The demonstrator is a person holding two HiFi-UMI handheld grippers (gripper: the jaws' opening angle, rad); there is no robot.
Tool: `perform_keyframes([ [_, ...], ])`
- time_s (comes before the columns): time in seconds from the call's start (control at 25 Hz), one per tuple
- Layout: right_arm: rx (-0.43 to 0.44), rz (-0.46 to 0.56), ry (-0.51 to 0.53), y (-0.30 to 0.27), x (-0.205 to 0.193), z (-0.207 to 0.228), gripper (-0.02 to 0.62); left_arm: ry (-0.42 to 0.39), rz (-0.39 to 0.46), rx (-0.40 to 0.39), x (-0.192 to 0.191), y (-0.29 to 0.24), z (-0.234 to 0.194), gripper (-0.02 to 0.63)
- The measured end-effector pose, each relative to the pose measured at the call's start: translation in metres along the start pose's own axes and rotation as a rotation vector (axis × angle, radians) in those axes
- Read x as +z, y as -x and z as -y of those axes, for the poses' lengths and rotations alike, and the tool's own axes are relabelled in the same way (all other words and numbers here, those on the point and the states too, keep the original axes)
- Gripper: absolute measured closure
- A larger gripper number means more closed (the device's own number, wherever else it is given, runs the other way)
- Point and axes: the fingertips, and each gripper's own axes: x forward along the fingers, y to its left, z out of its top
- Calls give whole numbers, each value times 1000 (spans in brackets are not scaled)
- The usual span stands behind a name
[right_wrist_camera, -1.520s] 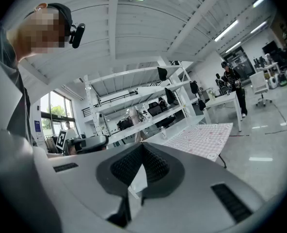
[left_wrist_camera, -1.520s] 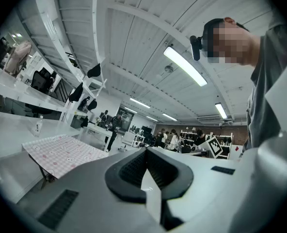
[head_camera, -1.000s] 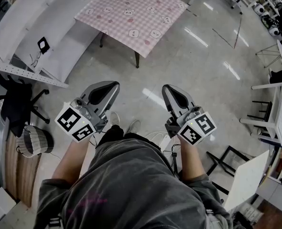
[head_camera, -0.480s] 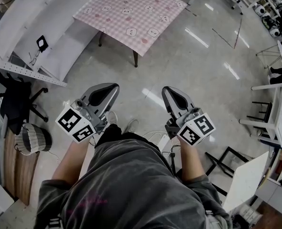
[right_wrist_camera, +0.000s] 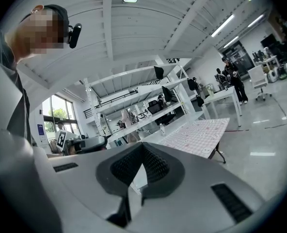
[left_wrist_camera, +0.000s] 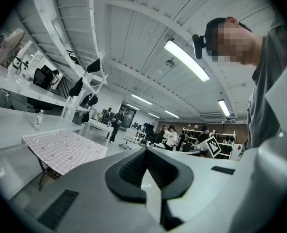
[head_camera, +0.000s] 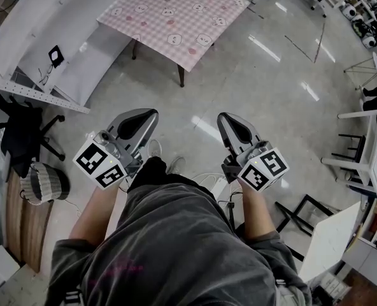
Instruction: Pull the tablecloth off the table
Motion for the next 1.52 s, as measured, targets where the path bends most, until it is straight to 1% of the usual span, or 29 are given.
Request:
perform_keyframes([
  [0.12, 0, 2, 1, 0, 1, 3, 594, 10, 9, 3, 1, -2, -3, 606],
  [0.24, -1, 6, 4, -2, 3, 7, 594, -8, 6, 7, 2, -5, -6, 606],
  [0.4, -6, 4, 5, -6, 4, 14, 594, -5, 13, 6, 2, -10, -13, 606],
  [0.72, -23, -6, 3, -23, 10, 32, 594, 5, 16, 7, 6, -24, -35, 606],
  [1.04, -39, -20, -16, -62, 14, 55, 595, 16, 4, 2, 14, -45, -75, 606],
  [1.52, -59, -38, -37, -133, 26, 85, 594, 47, -16, -11, 27, -73, -149, 606],
])
